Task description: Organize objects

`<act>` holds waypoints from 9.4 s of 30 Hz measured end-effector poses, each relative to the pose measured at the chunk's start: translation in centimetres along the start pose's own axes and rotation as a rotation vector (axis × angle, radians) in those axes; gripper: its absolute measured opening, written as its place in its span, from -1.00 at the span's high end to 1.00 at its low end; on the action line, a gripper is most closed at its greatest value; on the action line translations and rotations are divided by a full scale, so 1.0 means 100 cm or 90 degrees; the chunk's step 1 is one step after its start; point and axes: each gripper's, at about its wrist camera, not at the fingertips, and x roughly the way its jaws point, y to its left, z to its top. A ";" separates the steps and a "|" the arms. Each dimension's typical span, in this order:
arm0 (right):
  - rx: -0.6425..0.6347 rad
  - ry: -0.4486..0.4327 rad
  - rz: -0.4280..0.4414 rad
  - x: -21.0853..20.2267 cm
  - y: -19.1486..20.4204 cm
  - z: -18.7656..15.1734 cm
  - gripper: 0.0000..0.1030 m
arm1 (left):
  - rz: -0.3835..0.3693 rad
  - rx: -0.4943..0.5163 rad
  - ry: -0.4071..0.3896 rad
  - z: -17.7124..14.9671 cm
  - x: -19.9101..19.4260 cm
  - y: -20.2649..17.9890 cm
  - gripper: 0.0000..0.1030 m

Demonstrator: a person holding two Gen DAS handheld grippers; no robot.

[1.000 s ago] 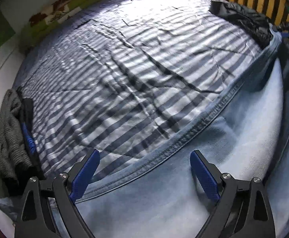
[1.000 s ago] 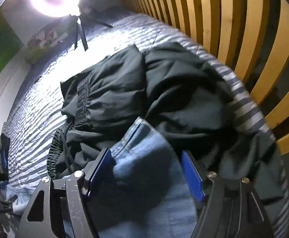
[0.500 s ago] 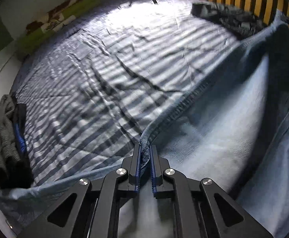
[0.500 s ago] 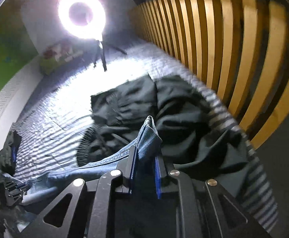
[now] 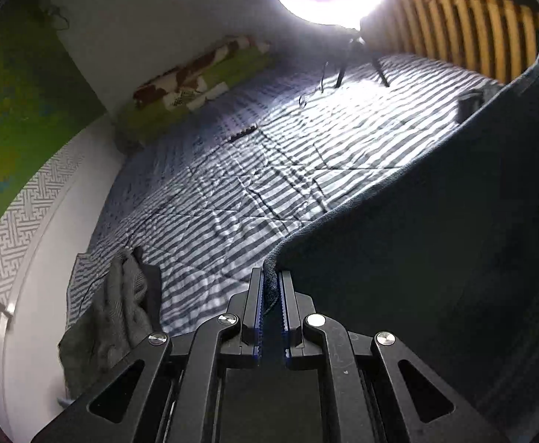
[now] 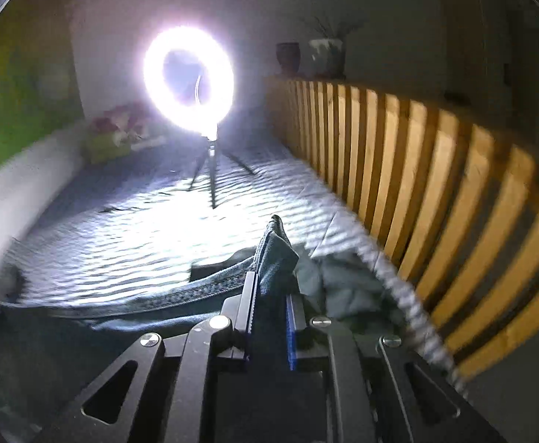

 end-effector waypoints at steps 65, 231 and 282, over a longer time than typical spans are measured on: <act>-0.018 0.273 0.134 -0.062 -0.023 -0.190 0.94 | -0.252 0.065 0.125 -0.136 -0.073 -0.161 0.97; -0.621 0.247 0.334 0.103 0.379 -0.117 0.94 | 0.066 0.032 0.204 -0.200 0.015 0.250 0.53; -0.554 0.181 0.367 -0.214 0.248 -0.302 0.55 | 0.091 -0.196 0.160 -0.405 -0.248 0.160 -0.01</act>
